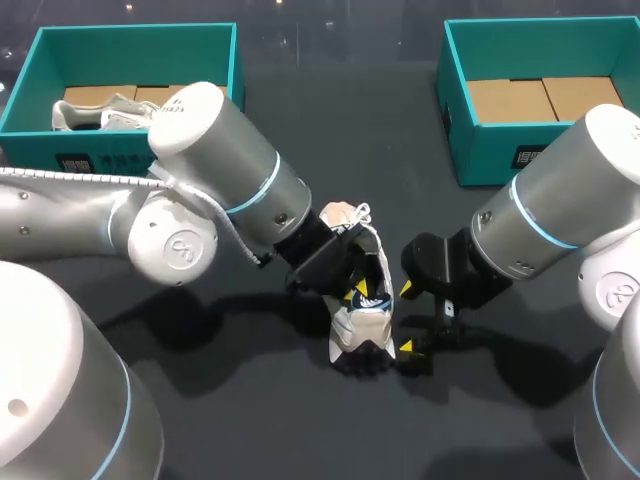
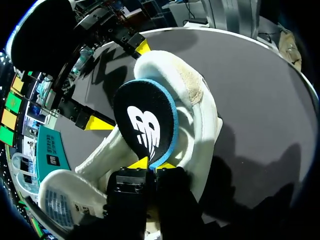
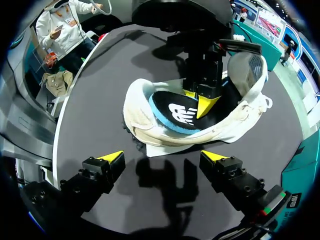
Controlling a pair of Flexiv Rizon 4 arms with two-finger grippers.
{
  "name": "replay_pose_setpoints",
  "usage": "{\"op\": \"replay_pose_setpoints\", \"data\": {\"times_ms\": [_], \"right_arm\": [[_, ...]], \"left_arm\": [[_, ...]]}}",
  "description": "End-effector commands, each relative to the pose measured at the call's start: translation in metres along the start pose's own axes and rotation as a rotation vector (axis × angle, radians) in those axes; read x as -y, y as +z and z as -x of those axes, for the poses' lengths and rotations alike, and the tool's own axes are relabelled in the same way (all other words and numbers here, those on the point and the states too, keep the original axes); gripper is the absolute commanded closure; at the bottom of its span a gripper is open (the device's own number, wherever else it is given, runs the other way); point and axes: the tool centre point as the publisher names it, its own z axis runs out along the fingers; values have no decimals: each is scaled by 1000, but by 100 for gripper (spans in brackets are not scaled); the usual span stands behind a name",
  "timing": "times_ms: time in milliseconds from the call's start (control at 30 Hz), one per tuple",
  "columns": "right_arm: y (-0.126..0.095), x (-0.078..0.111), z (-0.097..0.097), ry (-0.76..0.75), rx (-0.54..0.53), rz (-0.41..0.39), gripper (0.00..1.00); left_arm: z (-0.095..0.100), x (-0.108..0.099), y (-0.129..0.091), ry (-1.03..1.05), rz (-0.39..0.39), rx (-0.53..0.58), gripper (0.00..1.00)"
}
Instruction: Take the shoe out of the shoebox, open the shoe tongue, remove and reinsert the insole, then place the shoe into the shoebox
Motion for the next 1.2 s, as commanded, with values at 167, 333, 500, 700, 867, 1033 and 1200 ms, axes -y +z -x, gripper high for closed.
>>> {"op": "replay_pose_setpoints", "data": {"times_ms": [167, 333, 500, 700, 867, 1033, 1200], "right_arm": [[0, 1, -1, 0, 2, 2, 0], [0, 1, -1, 0, 2, 2, 0], [0, 1, -1, 0, 2, 2, 0], [0, 1, -1, 0, 2, 2, 0], [0, 1, -1, 0, 2, 2, 0], [0, 1, -1, 0, 2, 2, 0], [0, 1, -1, 0, 2, 2, 0]], "left_arm": [[3, 4, -14, 9, -52, 69, 82], [8, 17, -32, 40, -74, 104, 76], [13, 31, -44, 68, -108, 111, 73], [16, 41, -47, 87, -136, 89, 66], [15, 51, -45, 96, -173, 70, 65], [16, 56, -52, 64, -221, 115, 67], [21, 52, -61, 37, -224, 181, 70]]}}
